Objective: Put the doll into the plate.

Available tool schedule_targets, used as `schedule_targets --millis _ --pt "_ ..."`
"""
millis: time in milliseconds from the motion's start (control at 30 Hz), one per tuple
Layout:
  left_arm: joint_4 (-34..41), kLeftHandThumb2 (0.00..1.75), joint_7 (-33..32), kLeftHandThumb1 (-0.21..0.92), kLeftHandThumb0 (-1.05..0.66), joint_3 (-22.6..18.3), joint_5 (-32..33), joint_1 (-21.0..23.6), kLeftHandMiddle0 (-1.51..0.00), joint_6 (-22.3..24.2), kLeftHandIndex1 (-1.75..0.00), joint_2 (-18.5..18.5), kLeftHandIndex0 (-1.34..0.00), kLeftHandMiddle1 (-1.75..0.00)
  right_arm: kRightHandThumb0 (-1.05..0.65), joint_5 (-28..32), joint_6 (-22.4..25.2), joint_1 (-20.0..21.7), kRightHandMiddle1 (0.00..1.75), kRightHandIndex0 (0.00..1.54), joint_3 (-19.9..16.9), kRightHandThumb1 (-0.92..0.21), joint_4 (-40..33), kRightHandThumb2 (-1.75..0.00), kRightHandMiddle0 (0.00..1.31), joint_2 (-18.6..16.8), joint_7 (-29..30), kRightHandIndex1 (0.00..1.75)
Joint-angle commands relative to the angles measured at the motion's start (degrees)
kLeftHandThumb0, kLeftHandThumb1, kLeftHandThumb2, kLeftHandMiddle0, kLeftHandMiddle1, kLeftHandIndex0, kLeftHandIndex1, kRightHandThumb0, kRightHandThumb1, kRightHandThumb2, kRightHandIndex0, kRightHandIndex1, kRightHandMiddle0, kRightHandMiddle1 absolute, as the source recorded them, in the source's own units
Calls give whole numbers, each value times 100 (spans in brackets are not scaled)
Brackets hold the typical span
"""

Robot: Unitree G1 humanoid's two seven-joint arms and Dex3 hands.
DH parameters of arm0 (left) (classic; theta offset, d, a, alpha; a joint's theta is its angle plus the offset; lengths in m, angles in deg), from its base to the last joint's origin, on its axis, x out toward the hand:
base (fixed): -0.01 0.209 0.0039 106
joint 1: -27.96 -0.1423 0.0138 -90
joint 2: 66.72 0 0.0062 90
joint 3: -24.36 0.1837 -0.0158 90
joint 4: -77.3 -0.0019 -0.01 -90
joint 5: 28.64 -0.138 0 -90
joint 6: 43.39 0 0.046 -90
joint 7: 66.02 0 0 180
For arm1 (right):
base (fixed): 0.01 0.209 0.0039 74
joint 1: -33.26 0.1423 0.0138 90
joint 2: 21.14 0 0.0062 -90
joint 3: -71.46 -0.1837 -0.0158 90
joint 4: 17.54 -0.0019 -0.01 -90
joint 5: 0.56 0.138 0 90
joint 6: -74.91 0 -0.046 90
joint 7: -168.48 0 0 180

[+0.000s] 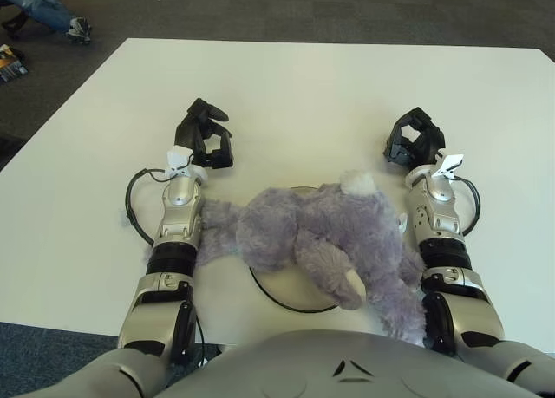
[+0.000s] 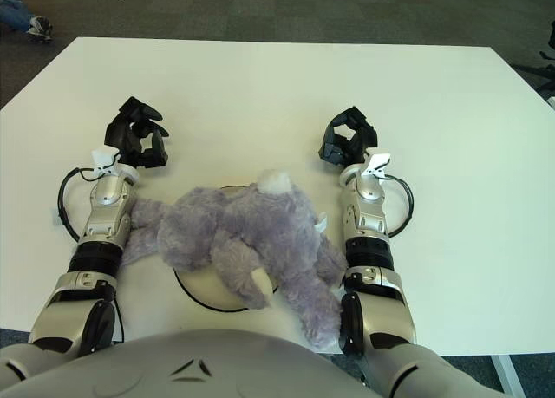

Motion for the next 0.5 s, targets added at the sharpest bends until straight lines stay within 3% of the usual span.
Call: schedule_targets --millis 0,467 --pt "-270 142 -30 23 -1 10 -2 -206 -56 -19 -175 -79 -55 -175 -50 14 -93 14 175 131 -35 -28 90 -137 65 37 31 175" --pt "-465 143 -76 23 -1 -16 -6 -77 -57 -61 -175 -61 -56 -175 -50 11 -171 128 175 131 -42 -28 296 -137 65 58 98 175"
